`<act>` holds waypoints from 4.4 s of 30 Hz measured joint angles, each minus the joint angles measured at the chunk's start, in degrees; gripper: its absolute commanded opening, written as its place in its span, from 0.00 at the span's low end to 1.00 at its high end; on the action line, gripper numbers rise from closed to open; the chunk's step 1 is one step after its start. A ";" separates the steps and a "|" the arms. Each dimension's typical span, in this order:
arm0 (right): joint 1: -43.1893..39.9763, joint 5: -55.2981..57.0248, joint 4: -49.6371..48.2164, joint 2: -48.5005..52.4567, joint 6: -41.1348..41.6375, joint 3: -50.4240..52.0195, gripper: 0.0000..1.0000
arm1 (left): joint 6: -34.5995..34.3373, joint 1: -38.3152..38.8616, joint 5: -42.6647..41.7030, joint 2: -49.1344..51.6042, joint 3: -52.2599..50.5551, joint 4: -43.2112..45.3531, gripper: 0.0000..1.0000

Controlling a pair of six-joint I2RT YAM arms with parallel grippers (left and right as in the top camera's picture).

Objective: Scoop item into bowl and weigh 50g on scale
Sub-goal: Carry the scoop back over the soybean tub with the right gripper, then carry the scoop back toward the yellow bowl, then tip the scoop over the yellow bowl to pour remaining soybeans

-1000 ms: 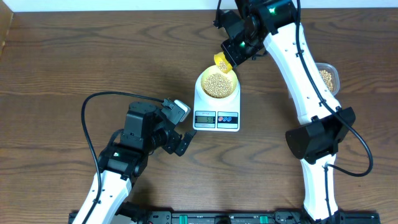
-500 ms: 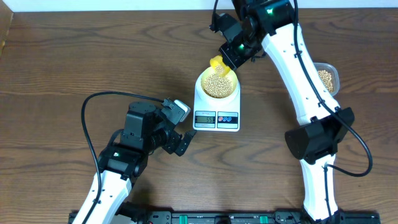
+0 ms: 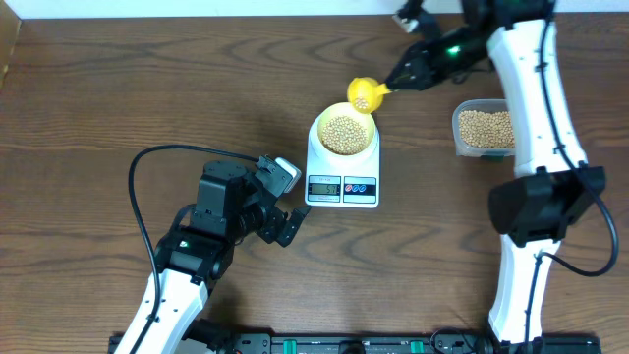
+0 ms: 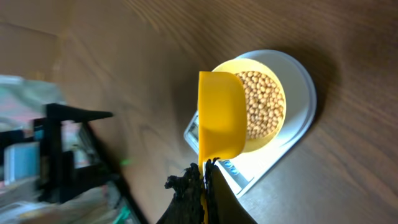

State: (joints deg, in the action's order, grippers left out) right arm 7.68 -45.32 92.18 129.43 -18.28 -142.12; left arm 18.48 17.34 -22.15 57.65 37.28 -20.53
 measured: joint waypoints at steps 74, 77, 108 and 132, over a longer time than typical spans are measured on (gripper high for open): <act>2.69 14.56 -22.47 -9.31 6.19 9.49 0.01 | 0.00 0.00 0.00 0.00 0.00 0.00 0.98; 5.57 15.61 -22.43 -9.29 6.19 9.49 0.01 | 0.00 0.00 0.00 0.00 0.00 0.00 0.98; 18.49 33.86 -15.47 -2.73 11.02 9.88 0.01 | 0.00 0.00 0.00 0.00 0.00 0.00 0.98; 22.03 39.63 -14.23 0.39 11.98 9.92 0.01 | 0.00 0.00 0.02 0.00 0.00 0.00 0.97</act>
State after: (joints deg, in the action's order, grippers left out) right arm 29.71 -5.69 77.95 129.82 -6.31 -132.20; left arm 18.48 17.34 -22.13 57.65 37.28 -20.53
